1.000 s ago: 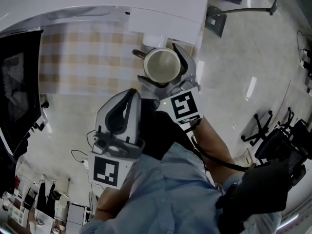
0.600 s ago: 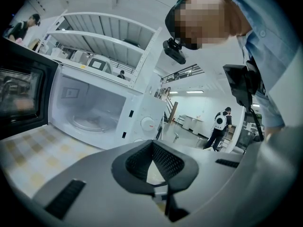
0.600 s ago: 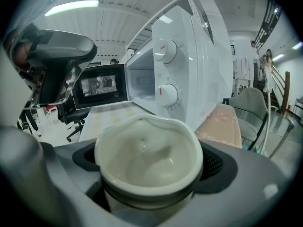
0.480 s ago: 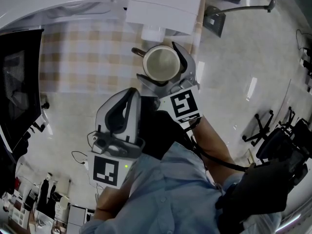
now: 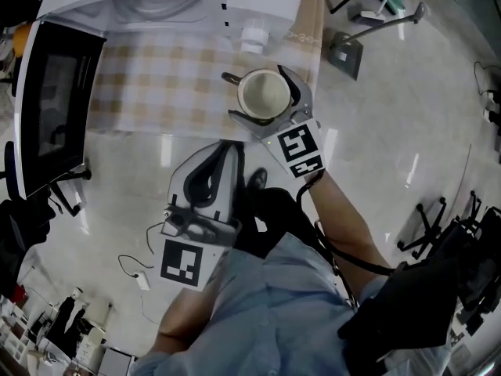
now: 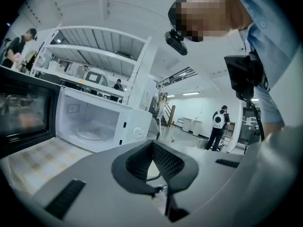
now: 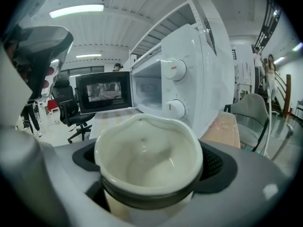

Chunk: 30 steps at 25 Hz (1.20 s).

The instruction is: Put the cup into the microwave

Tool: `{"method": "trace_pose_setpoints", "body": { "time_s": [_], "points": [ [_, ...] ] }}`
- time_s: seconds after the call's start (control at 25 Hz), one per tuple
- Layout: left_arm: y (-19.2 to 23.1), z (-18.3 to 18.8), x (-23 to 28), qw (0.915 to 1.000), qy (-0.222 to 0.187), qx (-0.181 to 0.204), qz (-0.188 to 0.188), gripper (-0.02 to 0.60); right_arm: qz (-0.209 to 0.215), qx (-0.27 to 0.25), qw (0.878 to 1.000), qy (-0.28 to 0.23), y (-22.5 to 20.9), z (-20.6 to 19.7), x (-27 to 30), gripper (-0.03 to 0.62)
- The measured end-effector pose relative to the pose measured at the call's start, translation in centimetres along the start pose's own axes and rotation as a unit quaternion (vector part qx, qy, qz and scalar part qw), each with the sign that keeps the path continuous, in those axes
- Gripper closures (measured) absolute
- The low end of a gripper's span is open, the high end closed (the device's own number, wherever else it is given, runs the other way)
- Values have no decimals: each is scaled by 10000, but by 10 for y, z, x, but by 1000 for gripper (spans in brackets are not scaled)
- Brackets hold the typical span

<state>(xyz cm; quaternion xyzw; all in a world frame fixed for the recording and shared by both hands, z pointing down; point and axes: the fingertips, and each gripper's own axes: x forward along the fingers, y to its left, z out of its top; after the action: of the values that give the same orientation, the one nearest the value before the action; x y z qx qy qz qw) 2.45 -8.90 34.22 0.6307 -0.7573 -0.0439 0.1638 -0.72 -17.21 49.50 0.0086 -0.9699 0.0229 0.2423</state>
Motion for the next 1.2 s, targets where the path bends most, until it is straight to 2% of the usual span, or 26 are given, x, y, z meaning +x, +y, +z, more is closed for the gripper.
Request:
{"method": "trace_pose_setpoints", "body": {
  "time_s": [0.16, 0.32, 0.64, 1.2],
  "points": [
    [3, 16, -19, 9998, -140, 146, 14, 577, 9, 76, 10000, -31, 19, 4, -4, 51],
    [25, 24, -25, 9996, -119, 241, 10, 577, 141, 136, 9998, 75, 44, 8, 8, 51],
    [81, 32, -25, 9999, -25, 75, -136, 577, 283, 246, 9991, 173, 85, 31, 54, 51],
    [175, 65, -14, 9998, 91, -111, -114, 577, 201, 257, 9994, 132, 88, 97, 136, 51]
  ]
}}
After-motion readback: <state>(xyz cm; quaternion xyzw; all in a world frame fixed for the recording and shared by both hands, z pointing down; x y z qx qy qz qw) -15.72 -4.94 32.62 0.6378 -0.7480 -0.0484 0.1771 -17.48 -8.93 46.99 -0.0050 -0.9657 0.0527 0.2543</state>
